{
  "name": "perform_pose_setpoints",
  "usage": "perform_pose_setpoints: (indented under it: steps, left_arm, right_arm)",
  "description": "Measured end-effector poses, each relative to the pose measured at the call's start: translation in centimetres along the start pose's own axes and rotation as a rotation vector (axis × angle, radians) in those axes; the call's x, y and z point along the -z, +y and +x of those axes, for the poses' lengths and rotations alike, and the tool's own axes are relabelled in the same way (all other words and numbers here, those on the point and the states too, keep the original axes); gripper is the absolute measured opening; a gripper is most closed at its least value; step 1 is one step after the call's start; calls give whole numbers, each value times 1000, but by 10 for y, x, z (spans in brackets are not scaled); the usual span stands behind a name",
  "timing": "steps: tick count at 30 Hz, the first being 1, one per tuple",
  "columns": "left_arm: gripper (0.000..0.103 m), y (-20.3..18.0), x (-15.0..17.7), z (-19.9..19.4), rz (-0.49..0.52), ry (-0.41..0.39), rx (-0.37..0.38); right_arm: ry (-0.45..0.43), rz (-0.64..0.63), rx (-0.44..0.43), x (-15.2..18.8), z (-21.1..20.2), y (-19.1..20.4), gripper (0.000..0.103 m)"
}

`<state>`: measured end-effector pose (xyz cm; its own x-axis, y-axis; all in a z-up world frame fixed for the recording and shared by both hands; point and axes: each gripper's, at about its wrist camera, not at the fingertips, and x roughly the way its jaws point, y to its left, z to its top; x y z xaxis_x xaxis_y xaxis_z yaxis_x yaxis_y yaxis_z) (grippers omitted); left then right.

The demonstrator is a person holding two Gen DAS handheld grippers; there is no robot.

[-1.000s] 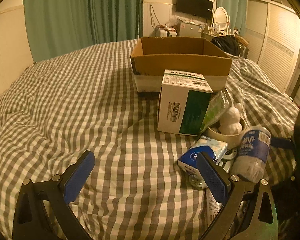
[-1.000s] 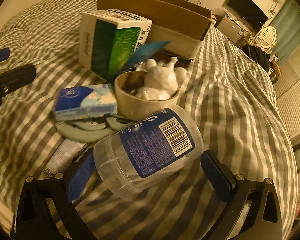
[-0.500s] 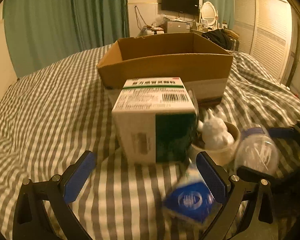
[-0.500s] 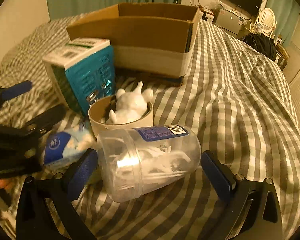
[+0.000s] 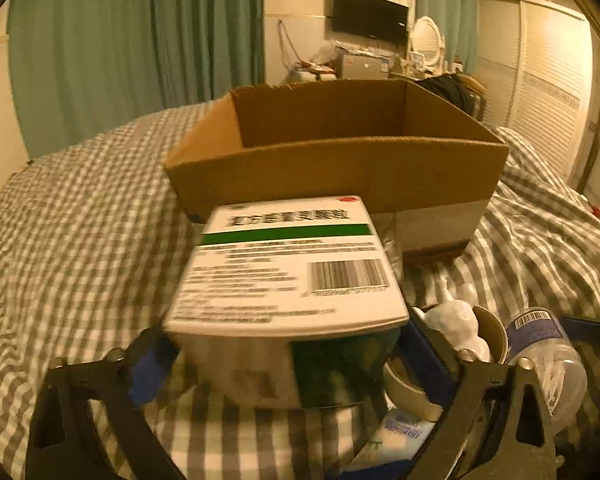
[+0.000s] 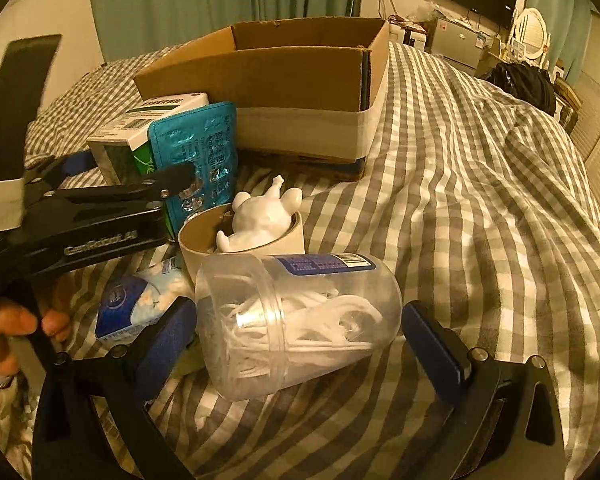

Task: Organize objects
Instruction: 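Grasp the green-and-white medicine box with the left tool while the right tool approaches the clear jar, then grasp the clear blue-labelled jar with the right tool while the left tool lifts the medicine box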

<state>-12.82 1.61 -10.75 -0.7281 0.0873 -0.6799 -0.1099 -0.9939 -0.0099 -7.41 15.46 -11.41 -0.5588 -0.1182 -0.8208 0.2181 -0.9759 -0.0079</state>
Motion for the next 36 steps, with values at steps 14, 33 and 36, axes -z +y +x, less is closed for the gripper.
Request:
perform_pose_setpoints:
  steps: [14, 33, 36]
  left_arm:
    - [87, 13, 4, -59, 10, -6, 17]
    - [97, 50, 40, -97, -72, -4, 24]
    - [97, 55, 36, -106, -74, -25, 65]
  right_arm:
    - [-78, -14, 25, -2, -20, 8, 78]
    - [-109, 119, 133, -9, -31, 13, 84]
    - [-75, 157, 155, -9, -17, 9, 84]
